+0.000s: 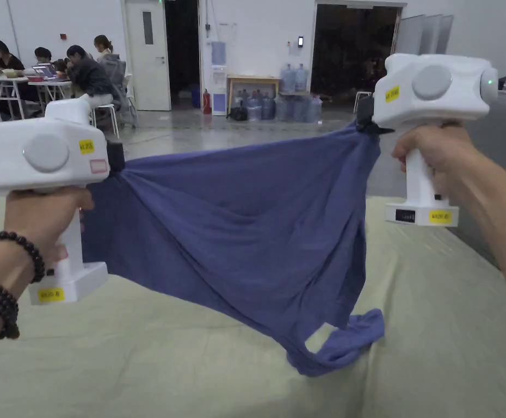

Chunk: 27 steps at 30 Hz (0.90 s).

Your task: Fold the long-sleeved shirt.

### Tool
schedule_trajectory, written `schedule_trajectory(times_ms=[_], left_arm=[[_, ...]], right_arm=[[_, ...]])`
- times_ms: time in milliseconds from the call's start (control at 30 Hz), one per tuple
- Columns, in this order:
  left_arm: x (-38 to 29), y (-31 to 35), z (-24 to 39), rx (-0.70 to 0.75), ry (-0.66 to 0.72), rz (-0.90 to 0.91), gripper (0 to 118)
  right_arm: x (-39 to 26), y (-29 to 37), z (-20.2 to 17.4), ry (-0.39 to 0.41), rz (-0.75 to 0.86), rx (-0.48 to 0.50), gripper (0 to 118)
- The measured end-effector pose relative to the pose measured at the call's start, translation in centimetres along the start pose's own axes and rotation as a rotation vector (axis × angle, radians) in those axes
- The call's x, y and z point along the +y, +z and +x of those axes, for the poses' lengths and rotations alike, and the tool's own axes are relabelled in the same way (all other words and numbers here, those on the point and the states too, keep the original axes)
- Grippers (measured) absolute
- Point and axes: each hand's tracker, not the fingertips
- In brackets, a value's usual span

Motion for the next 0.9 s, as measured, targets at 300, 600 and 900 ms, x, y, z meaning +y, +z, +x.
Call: schedule_trajectory(times_ms=[300, 600, 900], left_arm=[[7.8, -0.9, 1.9, 0.058, -0.069, 0.098, 0], [-5.8, -6.6, -0.1, 0.069, -0.071, -0.117, 0], [-14.6, -5.7, -1.9, 0.017, -0.027, -0.201, 0]], right_arm=[[8.1, 1.9, -0.9, -0.016, 0.124, -0.032, 3], [-7.0, -4.7, 1.4, -0.099, -0.067, -0.001, 3], [-16.8, -4.2, 2.6, -0.145, -0.143, -0.005, 4]])
